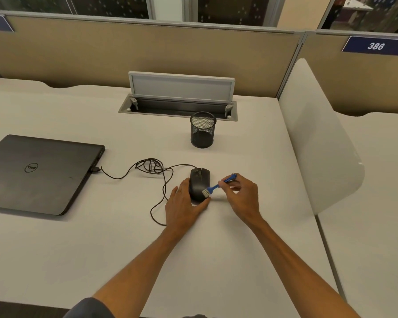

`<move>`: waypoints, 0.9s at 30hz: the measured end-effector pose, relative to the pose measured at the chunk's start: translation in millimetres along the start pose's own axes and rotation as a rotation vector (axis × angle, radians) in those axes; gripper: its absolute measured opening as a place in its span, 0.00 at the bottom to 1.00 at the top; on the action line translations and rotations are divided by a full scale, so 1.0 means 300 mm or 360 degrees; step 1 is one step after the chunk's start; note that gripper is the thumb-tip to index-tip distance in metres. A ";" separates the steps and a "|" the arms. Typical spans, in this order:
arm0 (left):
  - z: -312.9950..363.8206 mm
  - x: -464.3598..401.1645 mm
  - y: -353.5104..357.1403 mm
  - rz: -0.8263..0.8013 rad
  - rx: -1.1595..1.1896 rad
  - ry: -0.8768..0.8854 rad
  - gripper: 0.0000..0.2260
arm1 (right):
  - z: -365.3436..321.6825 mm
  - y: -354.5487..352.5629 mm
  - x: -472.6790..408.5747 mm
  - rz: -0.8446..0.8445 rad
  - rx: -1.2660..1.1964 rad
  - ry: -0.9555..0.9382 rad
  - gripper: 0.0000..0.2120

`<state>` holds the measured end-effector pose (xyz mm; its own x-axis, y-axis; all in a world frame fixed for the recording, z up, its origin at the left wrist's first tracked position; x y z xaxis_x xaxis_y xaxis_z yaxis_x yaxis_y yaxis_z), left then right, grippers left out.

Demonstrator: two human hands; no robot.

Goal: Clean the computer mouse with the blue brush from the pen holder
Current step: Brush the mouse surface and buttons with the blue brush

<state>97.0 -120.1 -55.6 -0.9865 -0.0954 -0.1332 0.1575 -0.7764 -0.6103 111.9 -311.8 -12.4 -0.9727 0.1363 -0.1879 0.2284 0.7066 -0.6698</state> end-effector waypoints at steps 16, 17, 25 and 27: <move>-0.006 0.000 -0.001 -0.0012 -0.0041 -0.0032 0.40 | -0.030 0.005 -0.155 0.0081 0.0081 0.0110 0.09; -0.008 0.000 -0.001 -0.0011 -0.0046 -0.0043 0.40 | -0.038 0.023 -0.158 -0.0013 0.0032 0.0060 0.08; 0.009 -0.001 -0.011 0.0033 -0.0024 -0.0039 0.38 | 0.026 0.048 -0.237 -0.0016 0.0209 0.0192 0.16; 0.011 0.000 -0.014 0.0051 -0.0028 -0.0017 0.37 | 0.030 0.042 -0.263 0.0013 0.0218 0.0210 0.16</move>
<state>96.3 -118.9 -50.3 -0.9813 -0.1268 -0.1445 0.1897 -0.7619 -0.6194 192.1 -319.8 -12.4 -0.9658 0.2379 -0.1035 0.2308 0.6054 -0.7618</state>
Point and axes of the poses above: each hand's wrist, its own x-axis away from the middle knuckle, its own y-axis out of the palm, z = x × y, the point moved 8 cm from there along -x, towards the middle knuckle, and after that the axes turned 14 degrees about x, right-handed, at the moved point
